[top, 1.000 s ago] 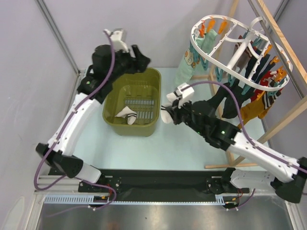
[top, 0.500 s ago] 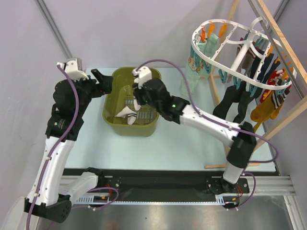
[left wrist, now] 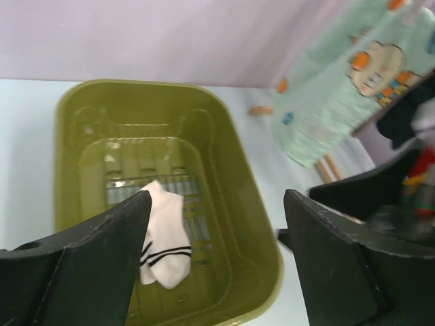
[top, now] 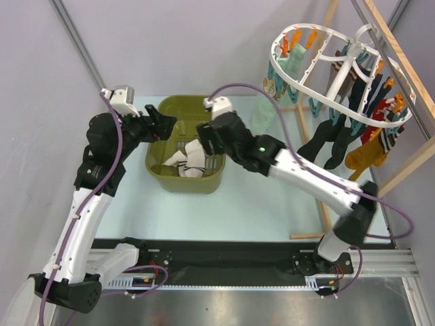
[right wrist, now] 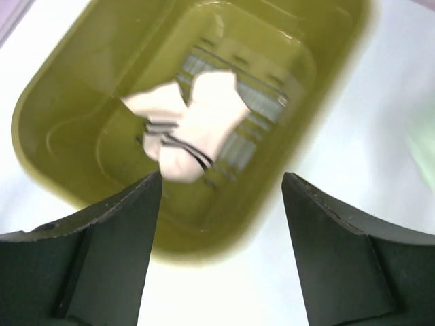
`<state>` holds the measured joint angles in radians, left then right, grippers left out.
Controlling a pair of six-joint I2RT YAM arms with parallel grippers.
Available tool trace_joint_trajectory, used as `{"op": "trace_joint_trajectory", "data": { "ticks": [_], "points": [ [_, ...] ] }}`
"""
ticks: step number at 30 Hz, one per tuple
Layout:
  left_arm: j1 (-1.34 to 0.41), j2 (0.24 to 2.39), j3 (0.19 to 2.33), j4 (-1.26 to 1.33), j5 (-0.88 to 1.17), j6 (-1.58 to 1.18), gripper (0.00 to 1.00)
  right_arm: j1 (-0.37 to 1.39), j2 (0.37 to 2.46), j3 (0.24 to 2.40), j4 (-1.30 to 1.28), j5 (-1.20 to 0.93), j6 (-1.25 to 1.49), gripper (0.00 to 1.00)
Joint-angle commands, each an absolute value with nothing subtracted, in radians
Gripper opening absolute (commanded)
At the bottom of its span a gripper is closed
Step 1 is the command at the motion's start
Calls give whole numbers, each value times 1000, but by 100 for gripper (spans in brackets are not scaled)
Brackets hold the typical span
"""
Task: Remove the socks clipped to the hanger
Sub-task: Place the sock in the bin, then remove the sock from the hanger.
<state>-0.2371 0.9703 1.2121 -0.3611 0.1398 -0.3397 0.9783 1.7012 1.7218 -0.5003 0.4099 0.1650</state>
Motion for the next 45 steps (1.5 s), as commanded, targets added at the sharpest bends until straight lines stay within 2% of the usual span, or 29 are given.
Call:
{"op": "trace_joint_trajectory", "data": {
  "ticks": [1, 9, 12, 15, 22, 28, 32, 35, 38, 39, 40, 41, 43, 44, 45],
  "points": [
    [-239, 988, 1221, -295, 308, -348, 85, 989, 1470, 1622, -632, 535, 303, 76],
    [-382, 1038, 1284, -304, 348, -292, 85, 986, 1157, 1418, -874, 832, 428, 77],
    [-495, 1055, 1299, -307, 318, -275, 85, 963, 1097, 1382, -931, 908, 471, 77],
    [-538, 1066, 1275, -264, 327, -293, 85, 913, 1082, 1345, -965, 951, 502, 79],
    [-554, 1106, 1267, -241, 365, -313, 84, 796, 1077, 1234, -939, 992, 538, 87],
    [-555, 1107, 1262, -230, 345, -307, 84, 718, 1049, 1137, -813, 1049, 509, 97],
    [-554, 1121, 1264, -221, 357, -313, 84, 637, 1045, 1075, -709, 1016, 460, 98],
    [-557, 1131, 1256, -212, 365, -318, 84, 594, 1049, 1052, -641, 973, 416, 91],
    [-566, 1141, 1253, -215, 359, -318, 83, 592, 1010, 1016, -554, 905, 361, 64],
    [-578, 1143, 1247, -221, 354, -319, 82, 592, 994, 997, -526, 876, 338, 47],
    [-586, 1141, 1241, -219, 351, -318, 82, 592, 964, 991, -519, 850, 333, 40],
    [-603, 1144, 1218, -216, 325, -318, 82, 592, 941, 989, -517, 762, 316, 23],
    [-620, 1144, 1200, -193, 318, -336, 81, 594, 919, 1006, -534, 686, 307, 13],
    [-626, 1143, 1178, -180, 318, -362, 81, 594, 916, 1014, -557, 663, 305, 0],
    [-629, 1141, 1164, -142, 319, -376, 81, 594, 913, 1035, -572, 646, 310, 0]
  ]
}}
